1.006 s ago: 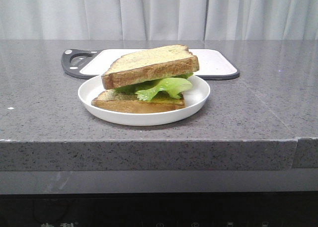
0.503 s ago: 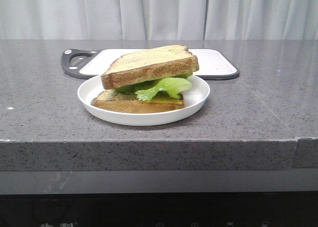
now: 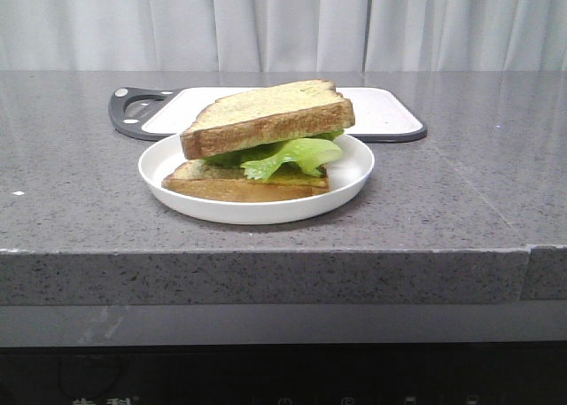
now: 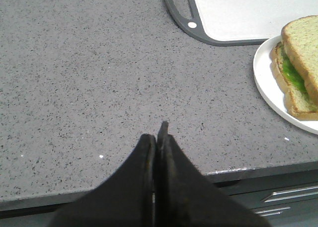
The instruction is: Left arm grabs bread, right arm adds lettuce
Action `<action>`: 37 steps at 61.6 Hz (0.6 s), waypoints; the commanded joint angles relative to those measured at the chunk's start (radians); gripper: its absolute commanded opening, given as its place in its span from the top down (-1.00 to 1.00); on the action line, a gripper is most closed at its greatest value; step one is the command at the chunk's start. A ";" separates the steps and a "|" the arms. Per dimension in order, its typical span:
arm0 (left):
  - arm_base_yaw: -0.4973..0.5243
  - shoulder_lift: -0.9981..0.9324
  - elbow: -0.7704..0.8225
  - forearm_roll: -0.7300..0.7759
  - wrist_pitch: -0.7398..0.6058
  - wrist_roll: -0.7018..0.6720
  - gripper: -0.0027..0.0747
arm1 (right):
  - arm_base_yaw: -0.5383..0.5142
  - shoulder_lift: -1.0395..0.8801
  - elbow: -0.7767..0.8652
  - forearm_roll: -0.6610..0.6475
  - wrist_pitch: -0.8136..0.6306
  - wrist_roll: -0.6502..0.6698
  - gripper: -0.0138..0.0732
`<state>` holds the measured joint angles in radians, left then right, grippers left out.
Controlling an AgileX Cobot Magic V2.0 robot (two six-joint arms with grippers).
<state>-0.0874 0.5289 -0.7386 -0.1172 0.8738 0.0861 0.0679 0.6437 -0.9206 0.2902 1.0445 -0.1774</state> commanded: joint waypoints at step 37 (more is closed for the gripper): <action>0.029 -0.475 0.609 -0.007 -0.721 -0.010 0.98 | -0.005 0.000 -0.023 0.011 -0.050 -0.003 0.83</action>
<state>-0.0626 0.0893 -0.1843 -0.1142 0.3338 0.0861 0.0679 0.6437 -0.9206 0.2902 1.0489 -0.1774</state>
